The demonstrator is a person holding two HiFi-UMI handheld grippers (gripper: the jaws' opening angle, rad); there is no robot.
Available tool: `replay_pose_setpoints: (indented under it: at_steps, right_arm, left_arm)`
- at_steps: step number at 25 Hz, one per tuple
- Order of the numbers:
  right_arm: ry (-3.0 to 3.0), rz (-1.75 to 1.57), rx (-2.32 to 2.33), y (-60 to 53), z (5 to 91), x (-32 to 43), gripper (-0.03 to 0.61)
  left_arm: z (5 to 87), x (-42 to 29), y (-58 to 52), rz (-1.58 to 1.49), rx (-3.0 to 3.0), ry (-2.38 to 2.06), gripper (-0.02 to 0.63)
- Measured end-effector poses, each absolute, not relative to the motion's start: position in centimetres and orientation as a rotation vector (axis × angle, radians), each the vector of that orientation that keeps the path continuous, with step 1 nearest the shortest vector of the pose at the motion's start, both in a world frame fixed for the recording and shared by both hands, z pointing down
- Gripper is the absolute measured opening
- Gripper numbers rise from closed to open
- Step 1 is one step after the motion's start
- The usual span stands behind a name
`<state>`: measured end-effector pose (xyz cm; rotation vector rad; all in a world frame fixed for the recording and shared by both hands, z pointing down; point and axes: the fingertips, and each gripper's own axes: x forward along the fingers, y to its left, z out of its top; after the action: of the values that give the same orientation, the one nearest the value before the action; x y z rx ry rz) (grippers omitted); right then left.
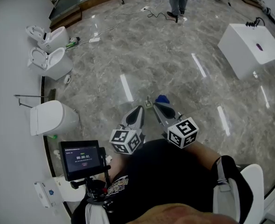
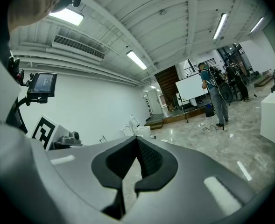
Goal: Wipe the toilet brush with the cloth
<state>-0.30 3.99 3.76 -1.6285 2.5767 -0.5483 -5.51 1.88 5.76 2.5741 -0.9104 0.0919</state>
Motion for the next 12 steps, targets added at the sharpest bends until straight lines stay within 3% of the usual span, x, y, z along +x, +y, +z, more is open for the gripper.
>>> replay_pose_setpoints:
  at_steps: [12]
  right_arm:
    - [2.567,-0.566,-1.673,4.83,4.36,-0.54,0.002]
  left_arm:
    - [6.45,-5.56,2.51,0.077,2.558,-0.865,0.011]
